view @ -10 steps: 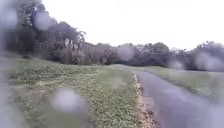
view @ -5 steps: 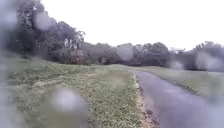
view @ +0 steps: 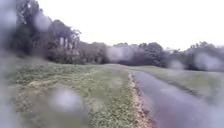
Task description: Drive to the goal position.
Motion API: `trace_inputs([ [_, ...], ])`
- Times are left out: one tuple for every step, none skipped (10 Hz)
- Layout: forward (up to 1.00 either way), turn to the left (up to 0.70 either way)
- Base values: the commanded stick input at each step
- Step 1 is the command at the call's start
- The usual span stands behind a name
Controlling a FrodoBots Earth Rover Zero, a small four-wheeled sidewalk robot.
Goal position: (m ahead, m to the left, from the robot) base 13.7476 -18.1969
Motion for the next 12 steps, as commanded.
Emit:
trace_inputs([
  [0.85, -0.34],
  [0.85, -0.34],
  [0.85, -0.30],
  [0.85, -0.23],
  [0.85, -0.09],
  [0.85, 0.00],
  [0.85, 0.00],
  [0.85, 0.00],
  [0.85, -0.03],
  [0.85, -0.10],
  [0.85, -0.22],
  [0.85, -0.34],
])
